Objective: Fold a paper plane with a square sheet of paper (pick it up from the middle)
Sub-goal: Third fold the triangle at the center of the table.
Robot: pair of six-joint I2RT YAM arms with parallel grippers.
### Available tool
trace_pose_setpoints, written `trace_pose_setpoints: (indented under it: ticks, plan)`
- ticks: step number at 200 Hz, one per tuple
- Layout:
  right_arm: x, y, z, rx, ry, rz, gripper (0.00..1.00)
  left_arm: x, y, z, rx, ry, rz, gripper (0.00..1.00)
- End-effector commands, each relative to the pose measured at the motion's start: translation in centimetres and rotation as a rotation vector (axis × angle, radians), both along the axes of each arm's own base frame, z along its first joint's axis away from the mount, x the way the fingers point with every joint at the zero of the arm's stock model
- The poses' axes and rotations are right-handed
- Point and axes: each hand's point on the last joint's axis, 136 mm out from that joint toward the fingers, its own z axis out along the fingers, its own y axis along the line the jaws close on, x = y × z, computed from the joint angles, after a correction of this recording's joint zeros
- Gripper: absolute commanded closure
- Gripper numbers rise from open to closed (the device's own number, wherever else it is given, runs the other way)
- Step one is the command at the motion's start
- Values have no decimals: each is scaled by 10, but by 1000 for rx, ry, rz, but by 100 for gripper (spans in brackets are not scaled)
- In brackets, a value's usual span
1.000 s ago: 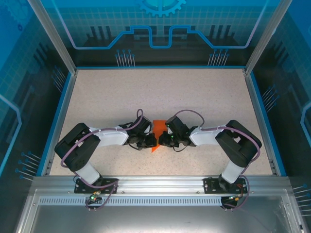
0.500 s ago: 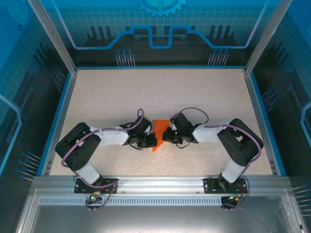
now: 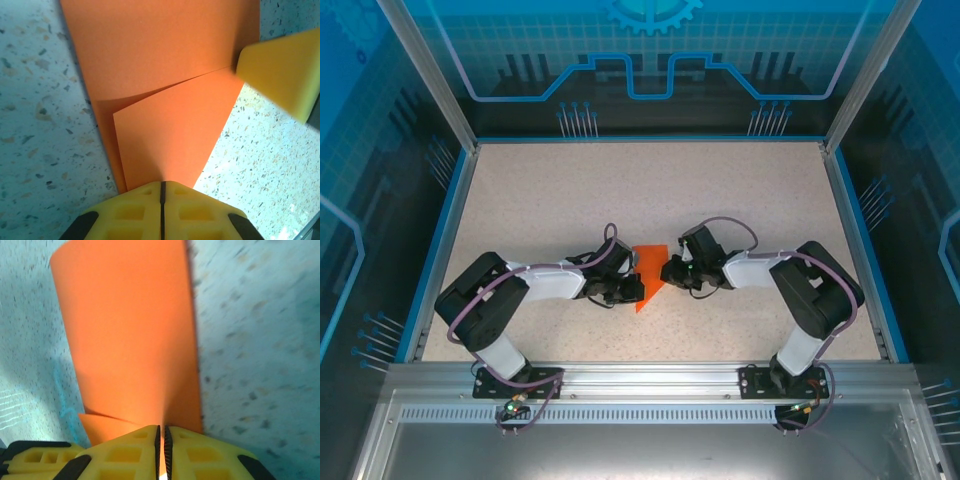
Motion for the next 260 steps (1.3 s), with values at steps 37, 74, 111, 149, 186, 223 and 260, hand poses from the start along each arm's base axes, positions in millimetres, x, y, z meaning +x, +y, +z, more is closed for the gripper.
trace_pose_setpoints:
  ticks: [37,74,111,149,186,223,260]
  plan:
    - [15,-31,-15,-75,24,-64,85,-25,35,-40,174,95,1,92]
    - [16,-34,-2,-54,-4,-65,84,-25,34,-35,165,83,-25,93]
    - [7,-38,19,-42,-46,-56,76,-27,33,-27,155,58,-61,93]
    - [-7,-30,25,-28,-52,-6,68,-22,26,-10,117,17,-79,90]
    - [-15,-18,21,-28,-38,27,67,-9,16,11,67,-45,-65,86]
    - [-20,-6,18,-16,-31,55,65,8,15,20,34,-88,-23,82]
    - [-21,0,14,-12,-19,56,63,18,16,16,39,-89,-9,82]
